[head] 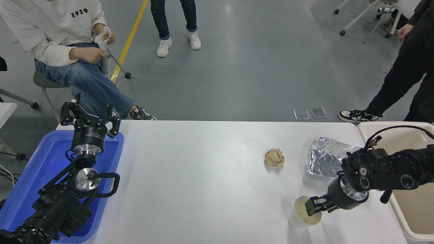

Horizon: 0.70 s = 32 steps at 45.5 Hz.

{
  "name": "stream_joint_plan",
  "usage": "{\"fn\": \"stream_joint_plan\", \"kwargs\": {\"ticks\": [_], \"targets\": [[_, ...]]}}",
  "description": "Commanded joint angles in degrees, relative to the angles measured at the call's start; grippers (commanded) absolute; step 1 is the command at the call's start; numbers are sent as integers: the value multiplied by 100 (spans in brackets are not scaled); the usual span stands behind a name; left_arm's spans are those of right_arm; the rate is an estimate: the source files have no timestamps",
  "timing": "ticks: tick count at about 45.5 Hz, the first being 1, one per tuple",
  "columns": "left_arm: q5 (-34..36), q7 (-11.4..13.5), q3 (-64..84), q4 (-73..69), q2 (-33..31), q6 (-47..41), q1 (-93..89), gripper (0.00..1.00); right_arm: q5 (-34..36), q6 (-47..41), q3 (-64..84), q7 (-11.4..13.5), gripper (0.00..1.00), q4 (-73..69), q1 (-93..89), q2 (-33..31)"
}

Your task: Pick up paper cup place in dustbin

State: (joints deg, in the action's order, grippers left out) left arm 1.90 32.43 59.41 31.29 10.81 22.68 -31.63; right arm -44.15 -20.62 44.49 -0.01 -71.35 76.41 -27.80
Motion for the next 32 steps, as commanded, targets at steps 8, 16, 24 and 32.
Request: {"fn": "stream_joint_plan", "kwargs": {"ticks": [8, 16, 24, 32], "targets": [[3, 0, 0, 0, 0, 0, -1, 99, 12, -13, 51, -25, 0, -2, 154, -50], [4, 0, 0, 0, 0, 0, -1, 99, 56, -109, 226, -17, 0, -458, 760, -418], [4, 0, 0, 0, 0, 0, -1, 99, 108, -407, 1245, -25, 0, -1705, 2736, -1095], [4, -8, 0, 0, 0, 0, -1, 99, 310, -1058, 2265, -122, 0, -2050, 4574, -1104]]}}
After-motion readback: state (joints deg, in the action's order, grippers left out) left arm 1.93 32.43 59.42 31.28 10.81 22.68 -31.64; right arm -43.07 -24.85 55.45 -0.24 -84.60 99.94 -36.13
